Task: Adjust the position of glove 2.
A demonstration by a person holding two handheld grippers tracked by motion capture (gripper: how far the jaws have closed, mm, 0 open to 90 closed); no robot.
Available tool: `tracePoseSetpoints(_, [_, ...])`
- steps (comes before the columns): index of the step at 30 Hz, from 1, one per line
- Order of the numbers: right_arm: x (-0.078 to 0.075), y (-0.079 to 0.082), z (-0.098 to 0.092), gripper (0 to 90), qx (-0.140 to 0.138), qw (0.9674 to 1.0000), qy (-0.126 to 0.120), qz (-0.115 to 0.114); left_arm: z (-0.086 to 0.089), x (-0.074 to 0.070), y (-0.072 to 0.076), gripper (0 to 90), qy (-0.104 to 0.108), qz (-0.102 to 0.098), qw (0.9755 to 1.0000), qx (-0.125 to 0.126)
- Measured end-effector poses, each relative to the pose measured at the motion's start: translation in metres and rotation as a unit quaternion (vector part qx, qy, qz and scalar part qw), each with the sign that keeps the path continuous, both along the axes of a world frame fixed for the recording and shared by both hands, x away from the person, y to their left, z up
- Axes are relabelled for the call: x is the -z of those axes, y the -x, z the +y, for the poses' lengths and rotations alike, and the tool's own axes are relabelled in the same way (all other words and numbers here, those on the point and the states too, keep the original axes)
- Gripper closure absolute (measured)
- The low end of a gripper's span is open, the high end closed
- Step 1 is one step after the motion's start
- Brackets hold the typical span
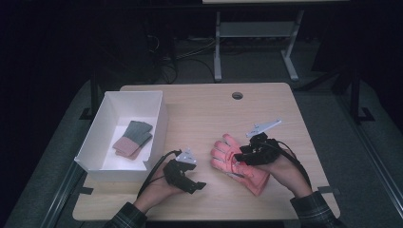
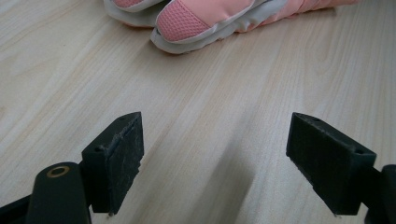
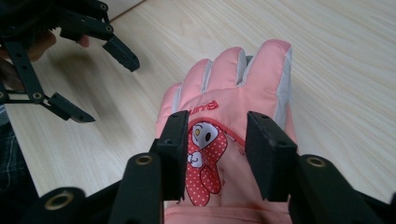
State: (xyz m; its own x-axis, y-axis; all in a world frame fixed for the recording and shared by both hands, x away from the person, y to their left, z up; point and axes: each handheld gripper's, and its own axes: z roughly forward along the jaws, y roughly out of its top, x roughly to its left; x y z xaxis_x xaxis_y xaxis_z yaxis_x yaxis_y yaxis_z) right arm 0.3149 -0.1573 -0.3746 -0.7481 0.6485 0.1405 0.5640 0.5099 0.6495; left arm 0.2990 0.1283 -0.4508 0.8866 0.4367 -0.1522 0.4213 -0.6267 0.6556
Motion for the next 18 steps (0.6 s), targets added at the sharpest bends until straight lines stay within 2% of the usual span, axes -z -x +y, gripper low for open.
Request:
tracePoseSetpoints(7, [-0.009,0.003,-0.004,87.8,-0.005,0.9998,-0.011,-0.013,0.001,-0.003,0.001,24.4,0.016,0.004,0.9998,-0.006])
tracePoseSetpoints(10, [-0.012,0.003,-0.008,90.0,0.001,0.9996,-0.014,-0.023,0.001,-0.006,0.003,32.7,0.021,0.005,0.9998,-0.004])
tracePoseSetpoints(14, [-0.014,0.001,-0.021,89.9,0.015,0.9991,-0.021,-0.034,0.002,-0.012,0.004,56.7,0.033,0.005,0.9994,0.003])
tracePoseSetpoints(18, [-0.015,-0.004,-0.042,89.9,0.034,0.9981,-0.024,-0.045,0.001,-0.017,0.006,88.9,0.041,0.015,0.9990,0.010])
